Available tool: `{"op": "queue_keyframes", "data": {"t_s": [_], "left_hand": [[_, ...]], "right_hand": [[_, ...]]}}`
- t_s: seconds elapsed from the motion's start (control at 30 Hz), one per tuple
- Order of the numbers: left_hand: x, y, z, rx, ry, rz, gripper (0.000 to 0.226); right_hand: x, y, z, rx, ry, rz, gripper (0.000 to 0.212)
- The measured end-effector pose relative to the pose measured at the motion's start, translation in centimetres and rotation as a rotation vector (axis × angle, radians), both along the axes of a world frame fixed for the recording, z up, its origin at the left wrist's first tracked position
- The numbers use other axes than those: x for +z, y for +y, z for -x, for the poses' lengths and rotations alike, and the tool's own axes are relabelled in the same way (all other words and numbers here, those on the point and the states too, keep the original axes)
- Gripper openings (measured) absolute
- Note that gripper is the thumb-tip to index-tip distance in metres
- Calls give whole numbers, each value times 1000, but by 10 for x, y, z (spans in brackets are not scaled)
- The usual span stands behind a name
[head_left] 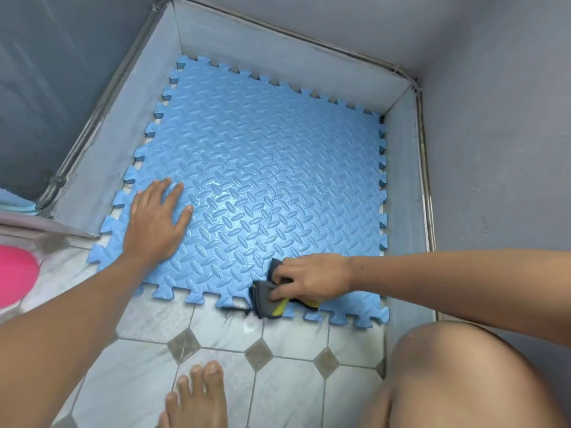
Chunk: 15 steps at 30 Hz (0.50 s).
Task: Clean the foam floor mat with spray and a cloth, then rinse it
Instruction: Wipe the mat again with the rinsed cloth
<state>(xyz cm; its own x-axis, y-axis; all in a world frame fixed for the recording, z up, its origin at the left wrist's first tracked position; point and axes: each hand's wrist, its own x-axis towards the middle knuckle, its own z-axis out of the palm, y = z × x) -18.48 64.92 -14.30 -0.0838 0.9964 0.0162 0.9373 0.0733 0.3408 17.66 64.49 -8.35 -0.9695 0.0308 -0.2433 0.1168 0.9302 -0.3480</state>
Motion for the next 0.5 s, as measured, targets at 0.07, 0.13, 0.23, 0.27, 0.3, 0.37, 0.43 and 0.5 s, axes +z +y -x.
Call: {"op": "queue_keyframes", "data": {"t_s": [0.07,0.13,0.23,0.27,0.3,0.37,0.43,0.5], "left_hand": [[-1,0,1,4,4,-3,61],[-2,0,0,2,2,-7,62],[-2,0,1,2,-6,-13,64],[-2,0,1,5,-6,-18,65],[-2,0,1,5,-7,-23,65],[-2,1,0,4,-11,-27,64],[-2,1,0,6,-11,-31,62],[-2,0,0,6,-5,-34,61]], "right_hand": [[4,22,-25,5,-72,-30,48],[6,59,-50,-273,-150,-107,50],[13,107,-82,-930,-231,-205,57],[14,113,-87,-1093,-236,-235,57],[13,114,-89,-1172,-236,-271,54],[12,99,-83,-1080,-207,-311,48],[9,72,-72,-775,-140,-257,42],[11,45,-64,-363,-137,-149,36]]}}
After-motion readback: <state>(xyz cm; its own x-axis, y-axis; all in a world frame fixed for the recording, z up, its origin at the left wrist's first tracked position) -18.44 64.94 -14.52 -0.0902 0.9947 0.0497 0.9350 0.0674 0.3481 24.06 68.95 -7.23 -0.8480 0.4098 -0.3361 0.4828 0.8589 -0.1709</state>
